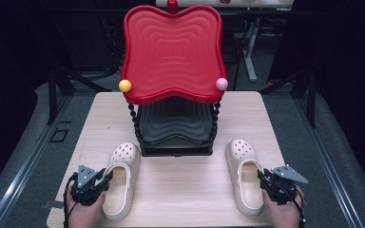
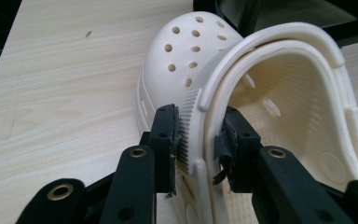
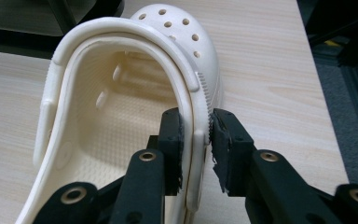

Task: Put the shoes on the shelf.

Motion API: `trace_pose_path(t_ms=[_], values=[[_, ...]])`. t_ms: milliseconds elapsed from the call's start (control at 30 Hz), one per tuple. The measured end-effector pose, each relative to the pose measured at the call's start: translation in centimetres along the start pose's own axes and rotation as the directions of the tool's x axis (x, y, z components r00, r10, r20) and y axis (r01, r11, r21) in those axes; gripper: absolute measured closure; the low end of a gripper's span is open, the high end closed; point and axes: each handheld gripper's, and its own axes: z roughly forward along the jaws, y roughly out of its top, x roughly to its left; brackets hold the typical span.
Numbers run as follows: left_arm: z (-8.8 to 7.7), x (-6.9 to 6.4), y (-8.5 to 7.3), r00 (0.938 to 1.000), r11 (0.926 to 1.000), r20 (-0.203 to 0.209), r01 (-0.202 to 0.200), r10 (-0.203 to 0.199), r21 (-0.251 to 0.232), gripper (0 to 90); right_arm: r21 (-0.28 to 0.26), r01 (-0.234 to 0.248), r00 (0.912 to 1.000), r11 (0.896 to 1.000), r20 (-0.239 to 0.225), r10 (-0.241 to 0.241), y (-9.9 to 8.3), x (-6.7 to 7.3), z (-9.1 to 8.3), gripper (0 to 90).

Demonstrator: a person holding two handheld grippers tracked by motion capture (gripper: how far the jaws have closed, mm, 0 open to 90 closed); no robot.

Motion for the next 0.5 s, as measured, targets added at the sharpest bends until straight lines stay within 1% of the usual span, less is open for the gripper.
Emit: trace_pose_path(t_ms=[100,133,200,267,300,367,467,500], values=[[0.1,-0.01,-0.02,1.0,1.0,0.0,-0.001,0.001,0.002,68.6,0.003,0.006,1.0,1.0,-0.001,-0.006,0.0,0.0,0.01,72.8],[0.12,-0.01,0.0,1.0,1.0,-0.001,0.002,-0.002,0.0,68.9,0.004,0.017,0.9999,1.0,0.003,-0.017,0.02,0.01,0.04,72.8],[0.18,0.02,-0.04,0.9997,0.9997,0.005,0.023,-0.023,-0.008,69.2,0.001,0.019,0.9998,1.0,0.0,-0.019,0.02,0.02,0.06,72.8],[0.18,0.1,-0.06,0.9996,0.9996,0.001,0.027,-0.027,-0.003,69.9,-0.001,0.023,0.9997,1.0,-0.002,-0.023,0.0,-0.01,0.07,72.9],[0.21,0.18,-0.12,0.9993,0.9992,0.005,0.038,-0.038,-0.007,69.9,0.002,0.025,0.9997,1.0,0.0,-0.025,0.01,-0.04,0.05,73.0],[0.19,0.39,-0.23,0.9976,0.9977,0.017,0.067,-0.067,-0.012,68.9,0.003,0.014,0.9999,1.0,-0.002,-0.014,0.01,-0.04,0.02,72.8],[0.26,0.54,-0.4,0.9942,0.9946,0.029,0.103,-0.103,0.009,66.7,0.003,0.006,1.0,1.0,0.001,-0.006,0.0,-0.02,-0.01,72.4],[0.27,0.52,-0.43,0.9939,0.9943,0.03,0.106,-0.106,0.005,66.9,0.004,0.0,1.0,1.0,-0.001,0.0,0.0,-0.01,0.0,72.4]])
